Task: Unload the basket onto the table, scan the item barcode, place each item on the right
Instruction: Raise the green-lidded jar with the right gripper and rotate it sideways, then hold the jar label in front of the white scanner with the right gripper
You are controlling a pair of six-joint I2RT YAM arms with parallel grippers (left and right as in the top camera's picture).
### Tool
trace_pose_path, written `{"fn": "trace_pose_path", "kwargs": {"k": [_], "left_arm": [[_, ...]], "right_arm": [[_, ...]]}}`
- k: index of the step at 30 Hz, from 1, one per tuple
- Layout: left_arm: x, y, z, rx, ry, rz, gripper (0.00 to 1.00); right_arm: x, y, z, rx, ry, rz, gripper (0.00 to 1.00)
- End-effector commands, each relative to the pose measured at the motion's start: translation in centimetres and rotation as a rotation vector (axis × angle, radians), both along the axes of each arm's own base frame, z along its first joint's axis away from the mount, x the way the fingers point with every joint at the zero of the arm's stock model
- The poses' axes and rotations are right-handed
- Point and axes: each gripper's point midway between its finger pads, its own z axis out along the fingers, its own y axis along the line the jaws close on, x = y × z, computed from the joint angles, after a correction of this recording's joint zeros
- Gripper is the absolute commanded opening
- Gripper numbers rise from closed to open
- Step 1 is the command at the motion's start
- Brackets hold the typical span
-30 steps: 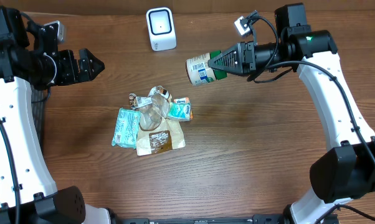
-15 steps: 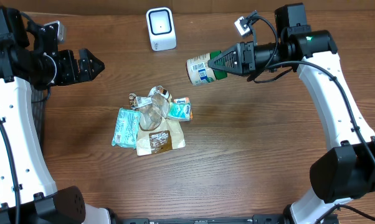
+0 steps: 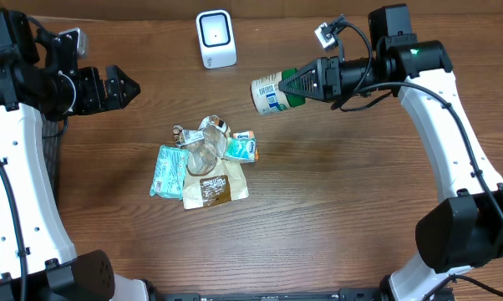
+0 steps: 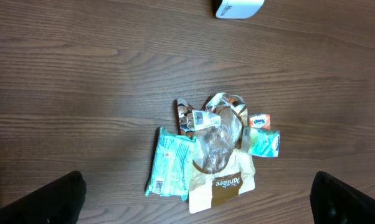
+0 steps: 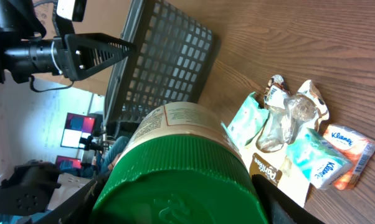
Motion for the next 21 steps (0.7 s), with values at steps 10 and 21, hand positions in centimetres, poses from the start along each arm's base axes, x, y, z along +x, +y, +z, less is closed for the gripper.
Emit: {"fn": "trace_pose_path", "kwargs": {"k": [10, 21], "left_arm": [[-0.1, -0.2, 0.5, 0.022, -0.019, -0.024, 1.00], [-0.1, -0.2, 0.5, 0.022, -0.019, -0.024, 0.99]], "right_arm": [[-1.0, 1.8, 0.9, -0.016, -0.131, 0.073, 0.25], [-0.4, 2.2, -2.7, -0.246, -0.114, 0.003, 0.25]]}}
